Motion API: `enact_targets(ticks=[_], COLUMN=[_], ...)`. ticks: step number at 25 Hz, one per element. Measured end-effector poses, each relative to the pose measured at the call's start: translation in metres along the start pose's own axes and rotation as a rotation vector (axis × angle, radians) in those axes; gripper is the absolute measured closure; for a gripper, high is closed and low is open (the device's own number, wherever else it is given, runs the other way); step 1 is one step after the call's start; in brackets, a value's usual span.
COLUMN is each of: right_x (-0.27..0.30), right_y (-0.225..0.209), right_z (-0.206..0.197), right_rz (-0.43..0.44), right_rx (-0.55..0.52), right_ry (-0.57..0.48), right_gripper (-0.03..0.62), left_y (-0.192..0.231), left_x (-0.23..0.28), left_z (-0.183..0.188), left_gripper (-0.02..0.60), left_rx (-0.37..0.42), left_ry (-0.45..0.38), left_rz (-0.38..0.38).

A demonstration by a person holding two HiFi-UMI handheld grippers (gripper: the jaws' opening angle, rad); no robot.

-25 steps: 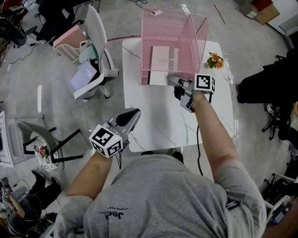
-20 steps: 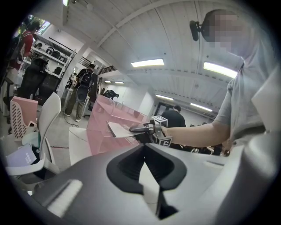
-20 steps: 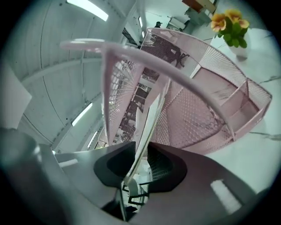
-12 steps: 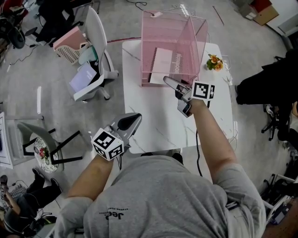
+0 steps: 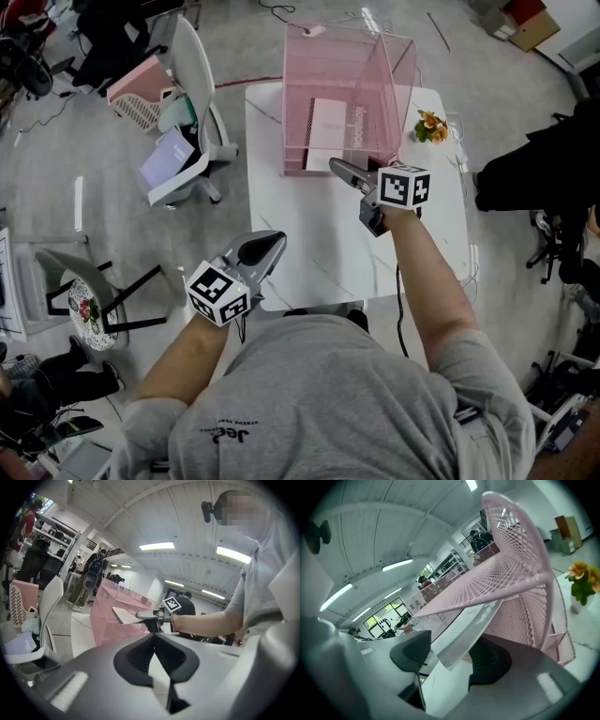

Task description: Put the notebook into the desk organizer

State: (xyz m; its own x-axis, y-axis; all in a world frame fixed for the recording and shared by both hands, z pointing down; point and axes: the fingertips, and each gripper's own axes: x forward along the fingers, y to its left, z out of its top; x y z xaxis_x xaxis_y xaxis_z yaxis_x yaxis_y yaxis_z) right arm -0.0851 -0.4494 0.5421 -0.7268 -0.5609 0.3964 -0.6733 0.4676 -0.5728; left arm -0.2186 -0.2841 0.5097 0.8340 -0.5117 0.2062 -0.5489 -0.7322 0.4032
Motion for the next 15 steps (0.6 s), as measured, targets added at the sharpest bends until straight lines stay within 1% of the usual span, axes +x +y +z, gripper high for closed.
enact_targets(ticks=[3,6,11,13,15], right_x=[-0.003,-0.002,0.004,0.003,0.001], right_y=[-0.012,-0.021,-0.024,-0.024,-0.026], right_z=[0.005,0.006,0.003,0.001,0.0], right_rz=[-0.101,-0.218,-0.37,-0.413,-0.46], right_rx=[-0.044,-0.128,-0.276,-0.285,-0.266], right_ry=[-0.027,-0.04,0.015,0.037,0.048], right_gripper=[0.344,0.345,0.345,0.344,0.338], left_y=[-0.002,-0.003,-0.006,-0.009,-0.01], left_x=[0.001,0.003,0.005,0.006,0.006], left_z=[-0.001,-0.002,-0.003,-0.003,-0.005], left_gripper=[0.522,0.522,0.522,0.522,0.522], left_rx=[0.001,0.0,-0.003,-0.005,-0.007], left_ry=[0.004,0.006,0.009,0.009,0.01], left_rz=[-0.004,-0.005,-0.012,-0.014,-0.016])
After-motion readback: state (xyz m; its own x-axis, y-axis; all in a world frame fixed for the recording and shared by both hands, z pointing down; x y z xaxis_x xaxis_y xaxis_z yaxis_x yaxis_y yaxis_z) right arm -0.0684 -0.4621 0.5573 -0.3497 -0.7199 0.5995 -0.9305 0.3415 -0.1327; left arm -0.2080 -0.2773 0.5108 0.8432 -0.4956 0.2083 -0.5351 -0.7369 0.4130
